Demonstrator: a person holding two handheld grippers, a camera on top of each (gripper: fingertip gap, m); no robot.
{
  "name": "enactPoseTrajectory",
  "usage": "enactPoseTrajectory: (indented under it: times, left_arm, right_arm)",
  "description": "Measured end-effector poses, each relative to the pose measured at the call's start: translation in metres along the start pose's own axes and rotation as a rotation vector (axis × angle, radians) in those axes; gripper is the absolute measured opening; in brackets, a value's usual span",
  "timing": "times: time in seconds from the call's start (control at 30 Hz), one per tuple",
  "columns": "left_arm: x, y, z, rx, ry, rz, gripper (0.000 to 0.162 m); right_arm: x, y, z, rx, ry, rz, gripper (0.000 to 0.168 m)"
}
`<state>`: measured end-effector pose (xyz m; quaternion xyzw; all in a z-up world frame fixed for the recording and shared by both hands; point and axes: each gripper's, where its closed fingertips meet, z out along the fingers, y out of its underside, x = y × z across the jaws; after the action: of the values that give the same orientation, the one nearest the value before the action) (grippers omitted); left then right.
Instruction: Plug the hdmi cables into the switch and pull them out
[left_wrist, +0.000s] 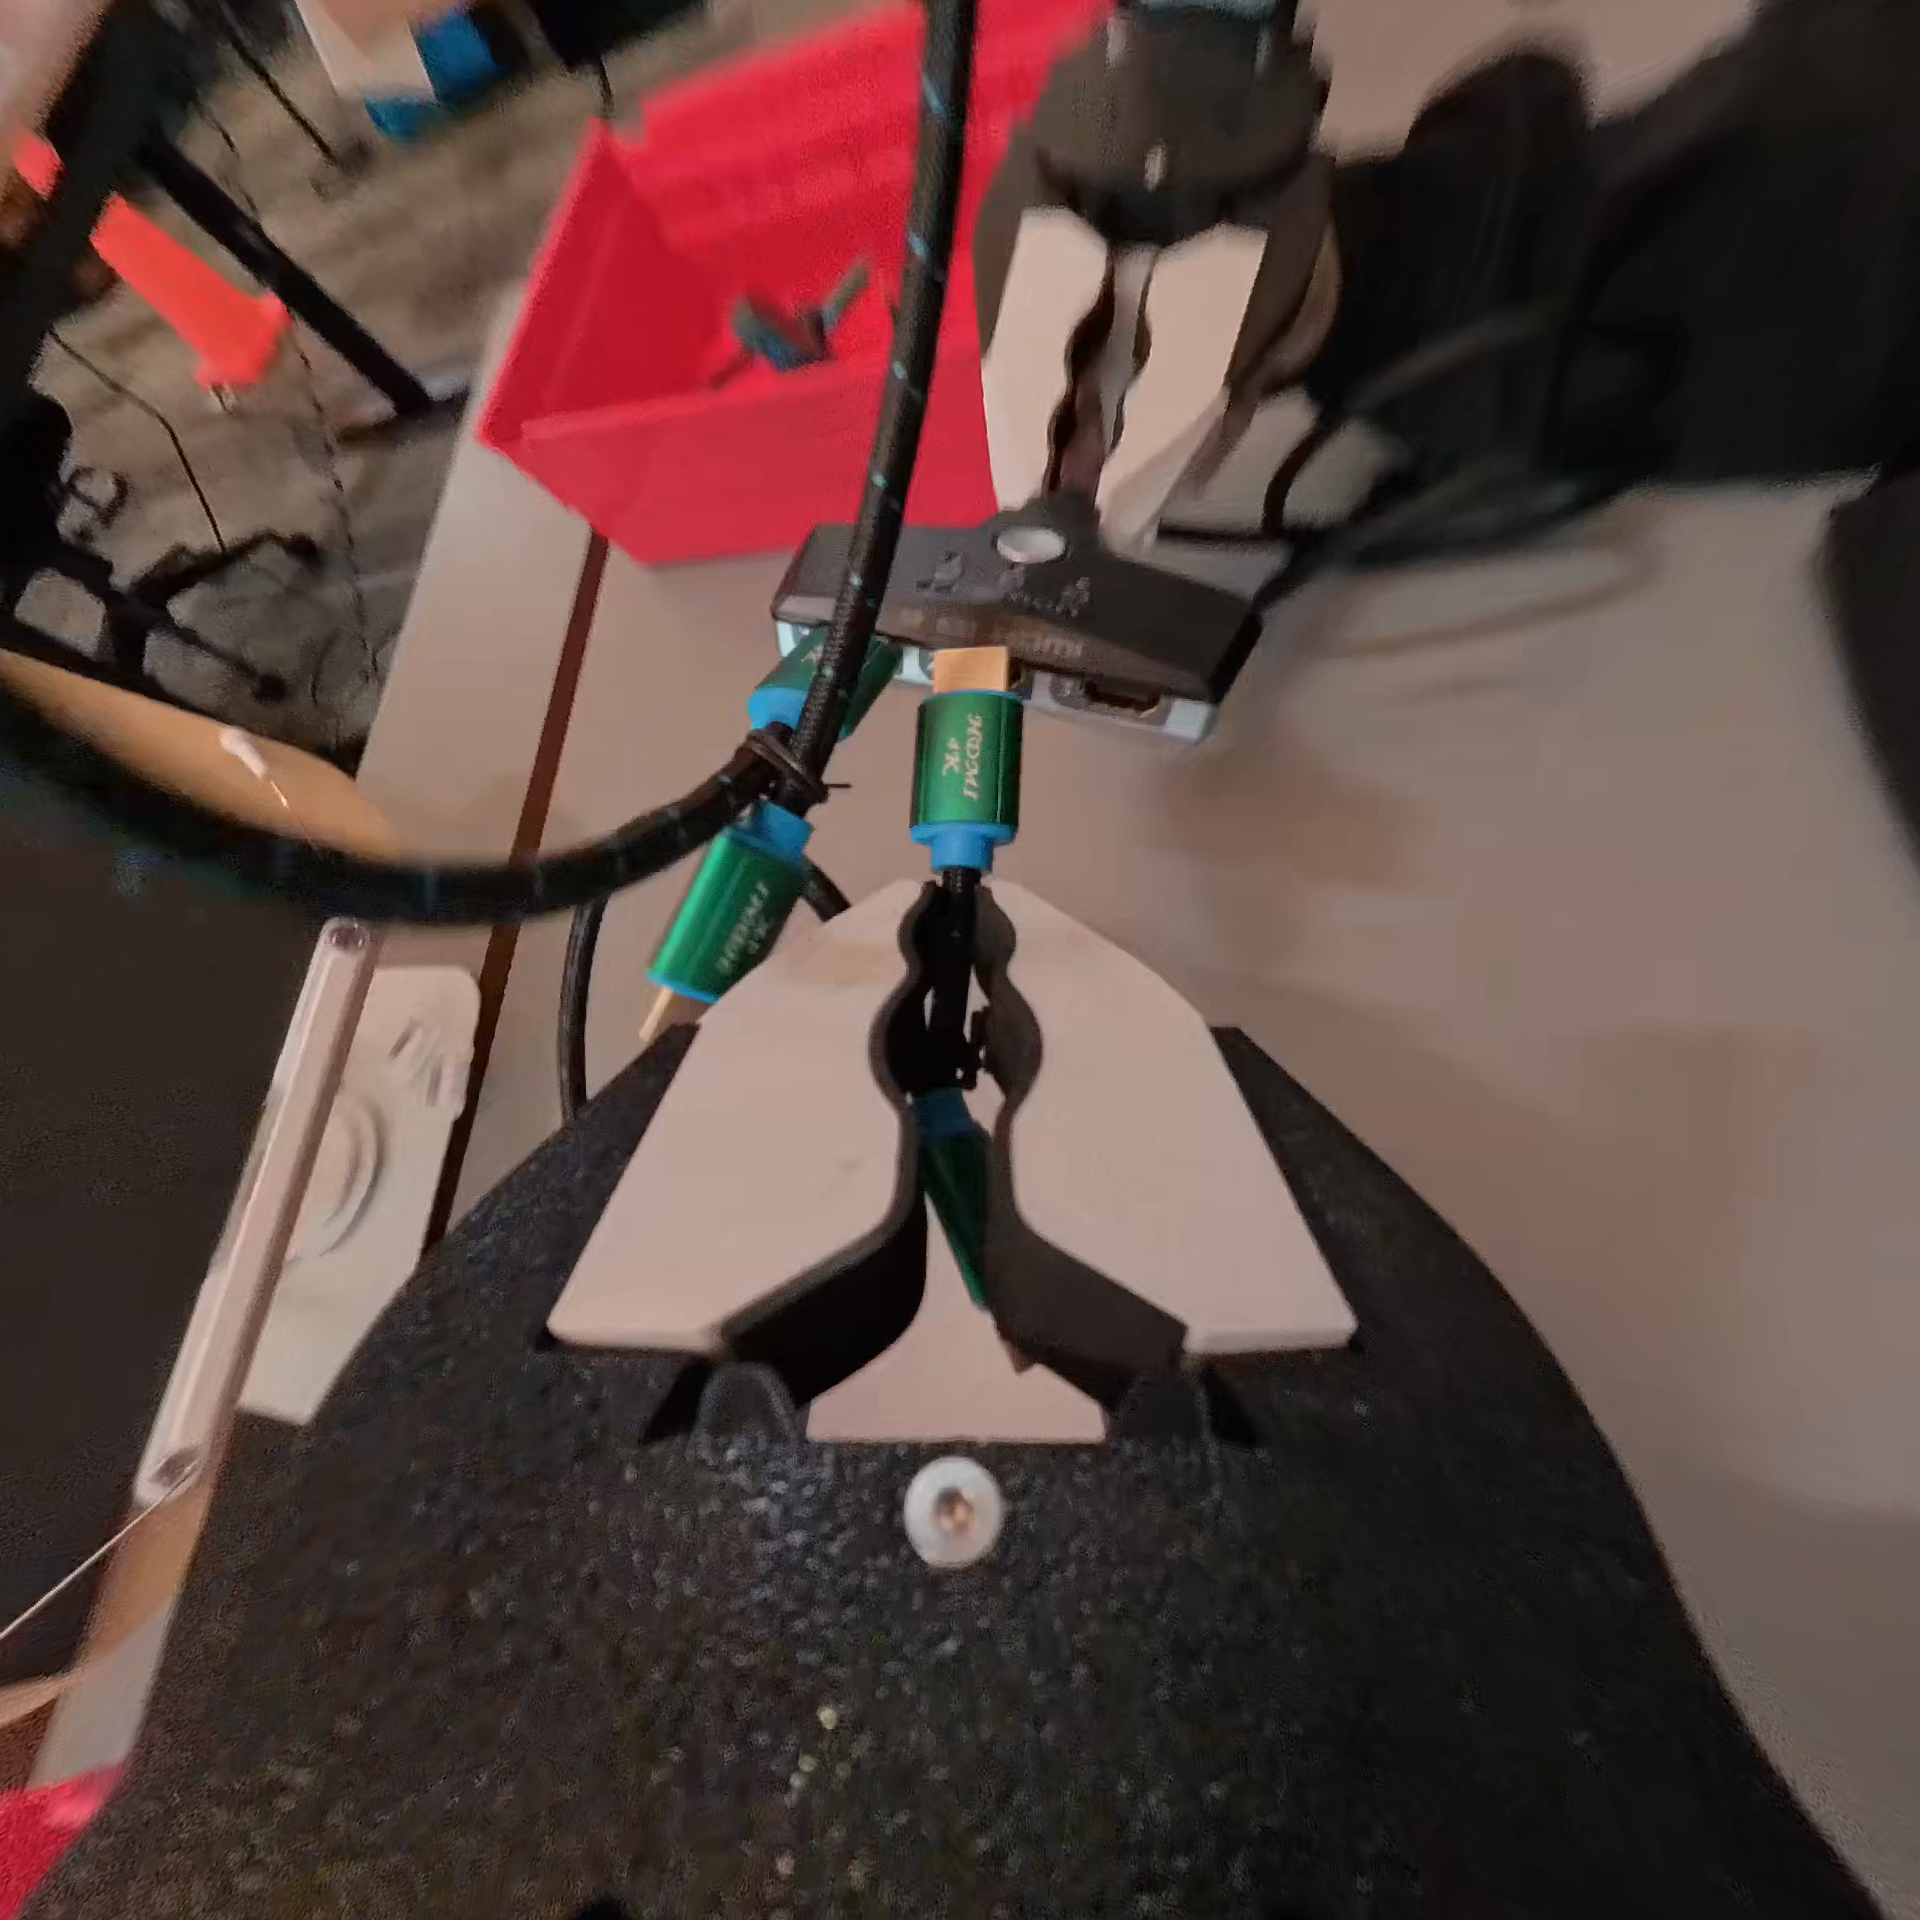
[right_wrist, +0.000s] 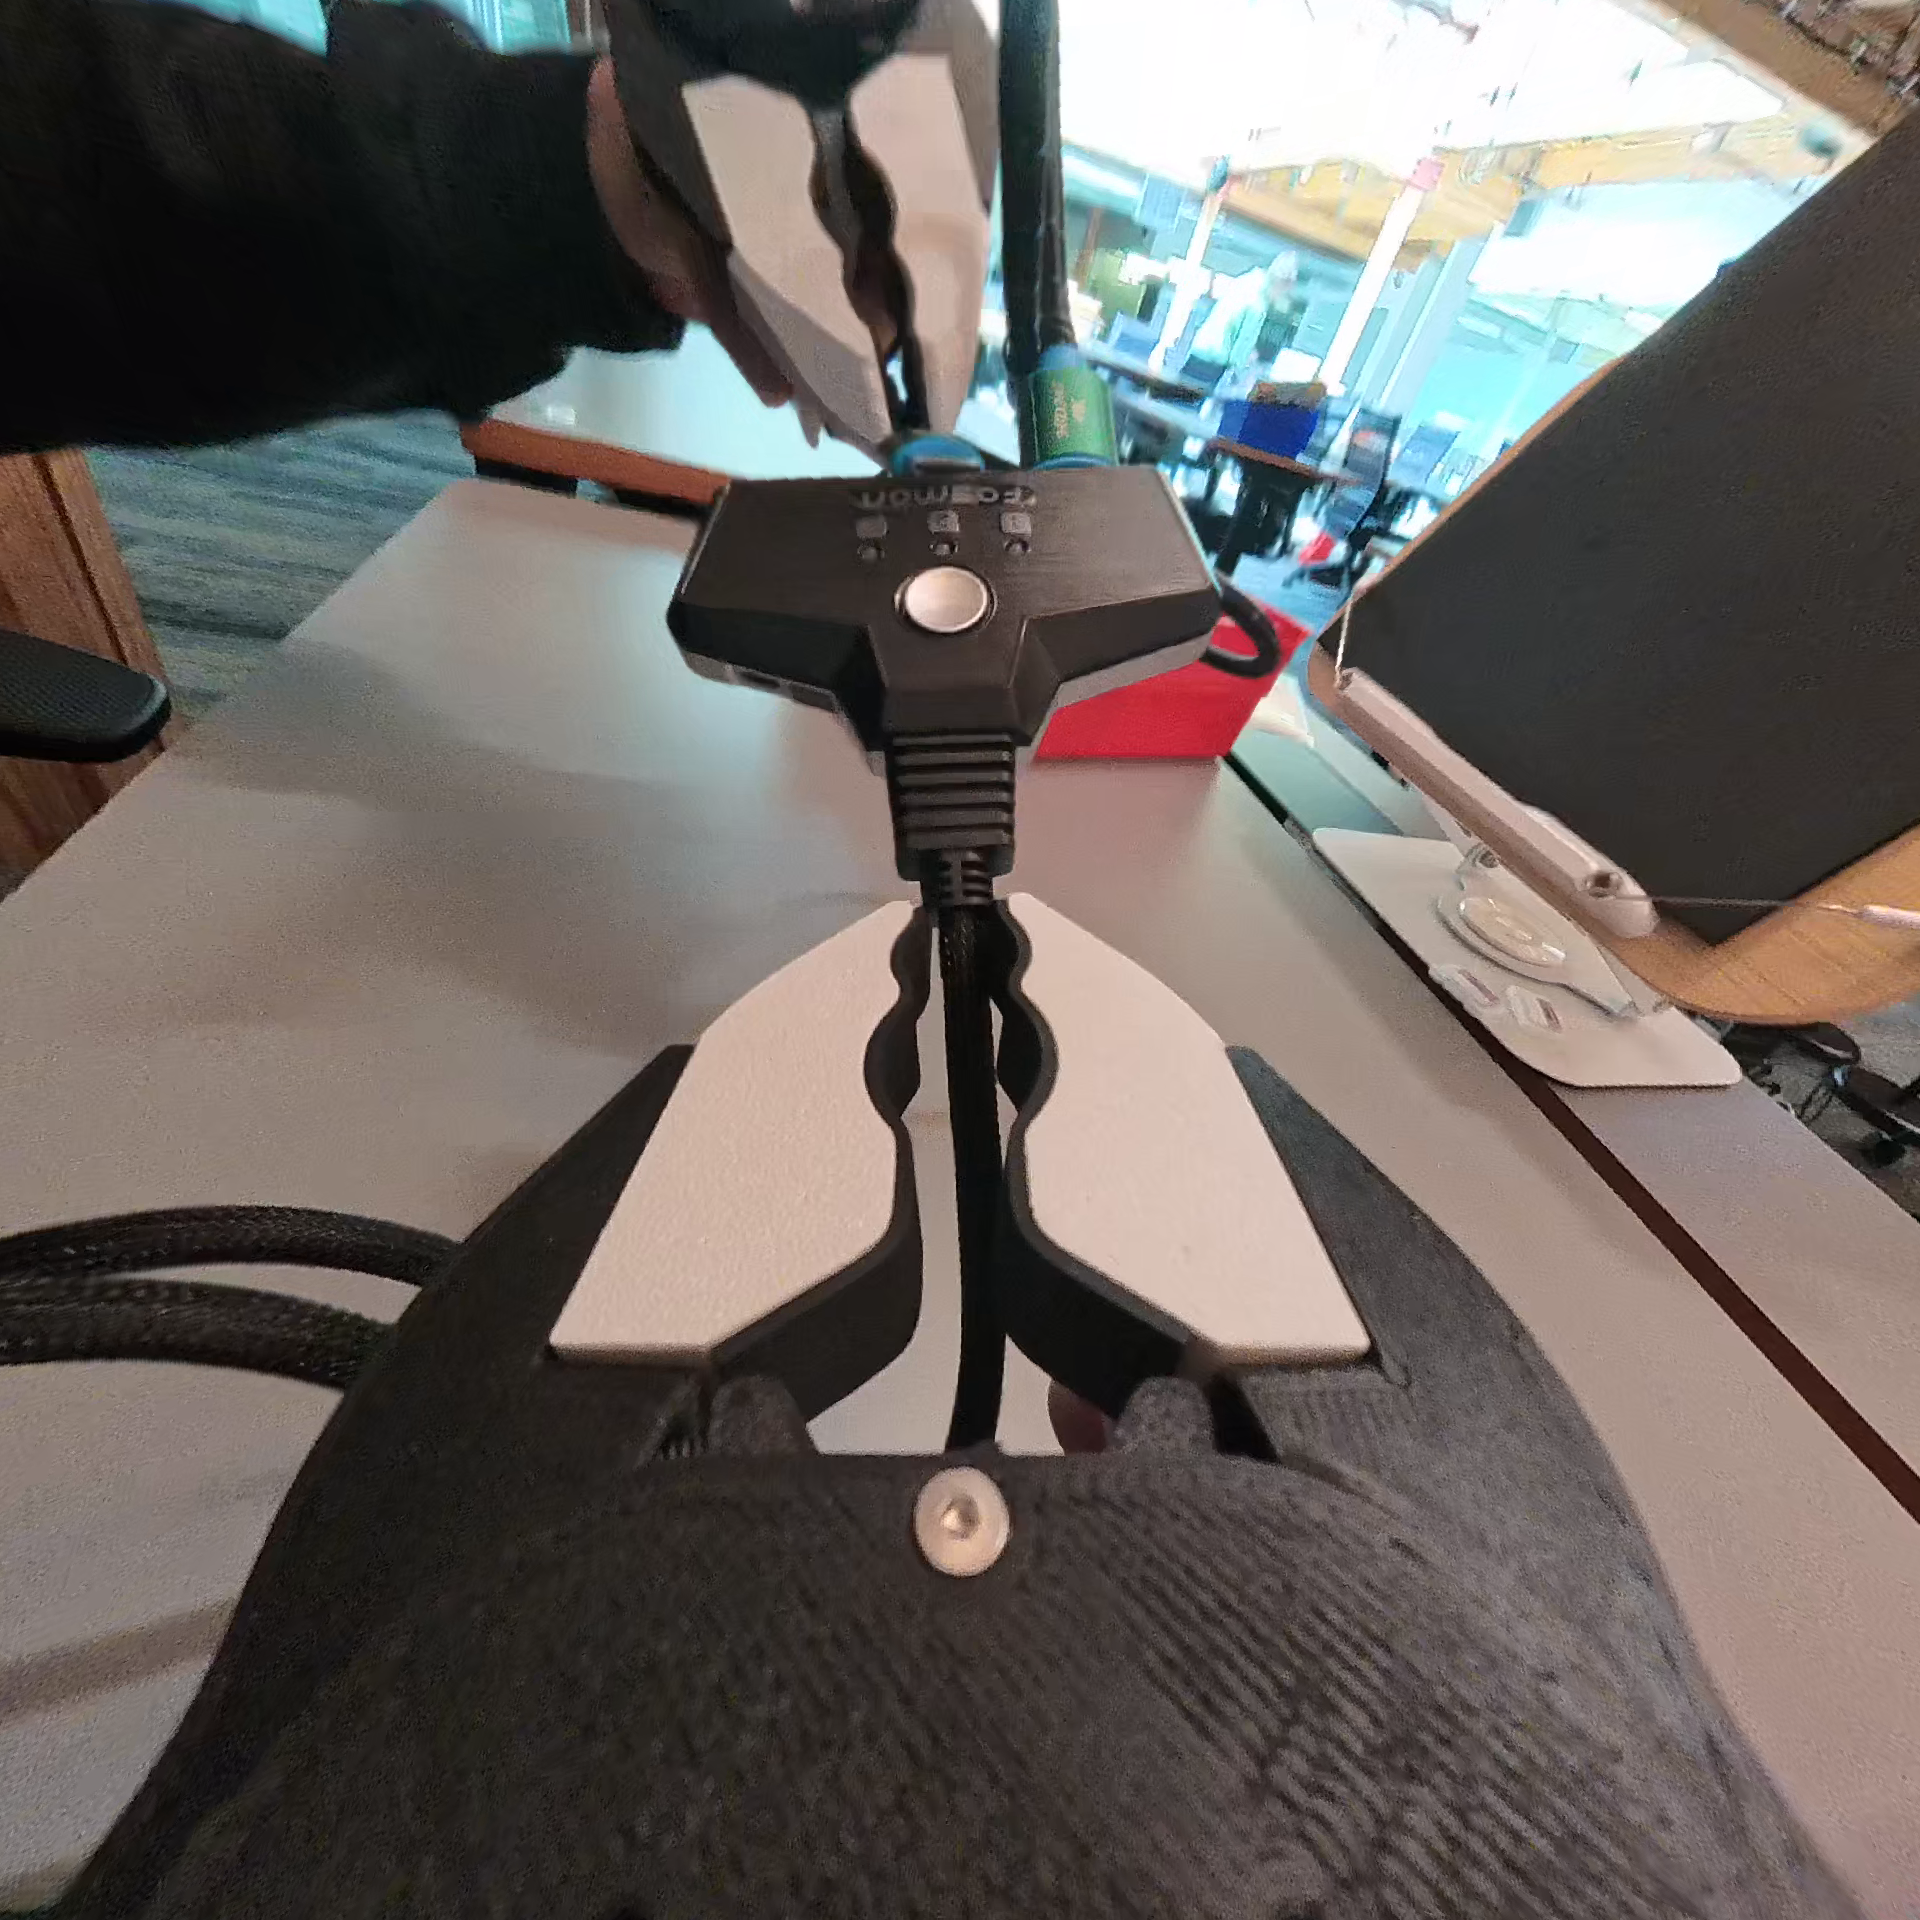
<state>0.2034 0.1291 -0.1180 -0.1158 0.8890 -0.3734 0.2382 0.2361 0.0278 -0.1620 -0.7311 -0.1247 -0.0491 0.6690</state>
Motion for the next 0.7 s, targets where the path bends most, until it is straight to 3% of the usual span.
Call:
enactPoseTrajectory:
  times: [0.07, 0.13, 0.37, 0.47, 0.63, 0.7]
  left_arm:
    - [0.002, -0.001, -0.004, 0.028, 0.002, -0.012, 0.005]
    - [0.011, 0.012, -0.002, -0.062, 0.029, 0.023, 0.005]
    - [0.063, 0.106, 0.037, -0.511, 0.184, 0.041, 0.005]
    - [0.079, 0.121, 0.061, -0.465, 0.201, 0.014, 0.005]
    - [0.088, 0.127, 0.087, -0.238, 0.166, -0.102, 0.005]
    - [0.089, 0.125, 0.089, -0.155, 0.131, -0.122, 0.015]
  right_arm:
    - [0.004, -0.01, -0.006, 0.072, 0.015, 0.024, 0.011]
    - [0.01, -0.011, -0.011, 0.096, 0.04, 0.037, 0.011]
    - [0.017, -0.009, -0.018, 0.1, 0.07, 0.053, 0.011]
    - [0.015, -0.006, -0.015, 0.084, 0.059, 0.046, 0.011]
    - [0.013, -0.006, -0.013, 0.083, 0.046, 0.043, 0.011]
    - [0.013, -0.006, -0.013, 0.086, 0.045, 0.044, 0.011]
